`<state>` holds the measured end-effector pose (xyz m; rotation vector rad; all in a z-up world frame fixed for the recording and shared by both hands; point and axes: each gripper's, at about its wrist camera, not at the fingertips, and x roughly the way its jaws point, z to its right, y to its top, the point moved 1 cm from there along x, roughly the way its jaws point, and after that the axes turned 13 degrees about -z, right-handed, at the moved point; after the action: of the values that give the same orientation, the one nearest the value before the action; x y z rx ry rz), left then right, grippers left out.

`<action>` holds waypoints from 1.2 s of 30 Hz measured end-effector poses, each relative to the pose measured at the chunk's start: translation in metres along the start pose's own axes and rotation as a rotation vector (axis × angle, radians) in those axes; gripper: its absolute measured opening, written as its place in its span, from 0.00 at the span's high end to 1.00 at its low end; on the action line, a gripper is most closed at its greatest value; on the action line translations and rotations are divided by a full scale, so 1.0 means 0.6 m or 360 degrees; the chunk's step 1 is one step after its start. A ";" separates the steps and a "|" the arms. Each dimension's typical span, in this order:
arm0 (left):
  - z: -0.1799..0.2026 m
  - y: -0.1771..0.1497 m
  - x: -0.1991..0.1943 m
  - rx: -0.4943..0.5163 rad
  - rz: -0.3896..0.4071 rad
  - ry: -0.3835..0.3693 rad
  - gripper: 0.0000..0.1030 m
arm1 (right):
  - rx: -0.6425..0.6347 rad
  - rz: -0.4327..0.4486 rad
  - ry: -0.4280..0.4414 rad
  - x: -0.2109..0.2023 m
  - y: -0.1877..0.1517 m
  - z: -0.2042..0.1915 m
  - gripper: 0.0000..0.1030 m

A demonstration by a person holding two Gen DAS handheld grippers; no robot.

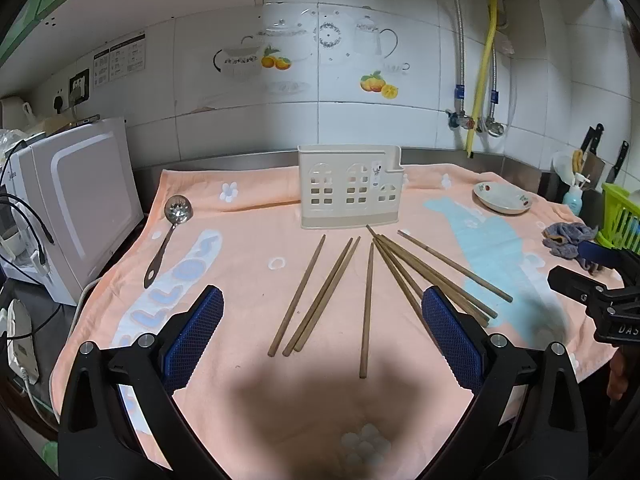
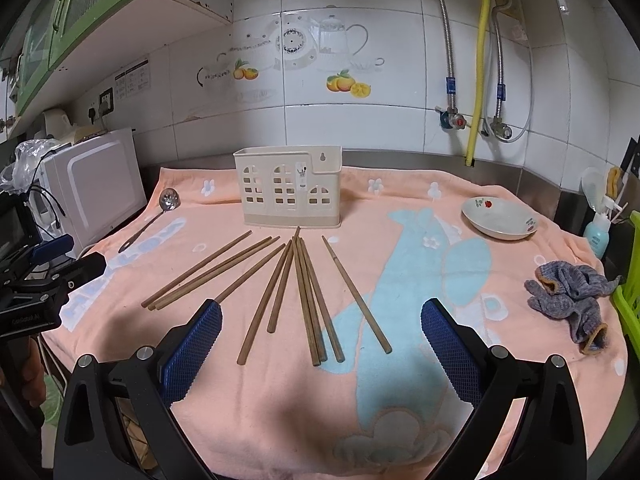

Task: Organize utensils

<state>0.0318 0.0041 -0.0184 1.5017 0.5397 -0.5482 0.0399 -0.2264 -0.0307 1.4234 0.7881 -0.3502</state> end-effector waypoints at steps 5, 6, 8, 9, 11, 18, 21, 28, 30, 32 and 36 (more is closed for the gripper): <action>-0.001 0.002 0.008 -0.0004 -0.0013 0.0000 0.05 | 0.0002 -0.0017 0.0004 0.009 0.004 0.000 0.06; -0.002 0.003 0.010 -0.0003 -0.0015 0.0002 0.05 | 0.0003 -0.0019 0.0006 0.010 0.005 0.001 0.06; -0.004 0.004 0.012 -0.0005 -0.0017 0.0002 0.05 | 0.0002 -0.0022 0.0006 0.014 0.006 0.001 0.06; -0.004 0.004 0.013 -0.0006 -0.0019 0.0000 0.05 | 0.0002 -0.0024 0.0004 0.015 0.007 0.001 0.06; -0.005 0.006 0.018 -0.0011 -0.0025 0.0002 0.05 | 0.0001 -0.0031 0.0007 0.018 0.008 0.001 0.06; -0.014 0.010 0.036 -0.0033 -0.0072 -0.0003 0.05 | -0.0009 -0.0072 0.0014 0.038 0.012 0.000 0.06; -0.017 0.013 0.045 -0.0040 -0.0089 -0.0001 0.05 | -0.0013 -0.0090 0.0013 0.047 0.013 0.001 0.06; -0.024 0.015 0.066 -0.0048 -0.0139 0.0015 0.05 | -0.0011 -0.0139 0.0011 0.072 0.014 0.011 0.06; -0.026 0.015 0.074 -0.0050 -0.0157 0.0016 0.05 | -0.0013 -0.0153 0.0009 0.080 0.015 0.015 0.06; -0.029 0.016 0.082 -0.0056 -0.0174 0.0018 0.05 | -0.0017 -0.0161 0.0007 0.086 0.015 0.018 0.06; -0.034 0.015 0.096 -0.0062 -0.0200 0.0024 0.05 | -0.0032 -0.0188 0.0011 0.101 0.013 0.028 0.06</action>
<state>0.0816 0.0245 -0.0483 1.4425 0.6561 -0.6211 0.0926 -0.2273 -0.0662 1.3628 0.8812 -0.4273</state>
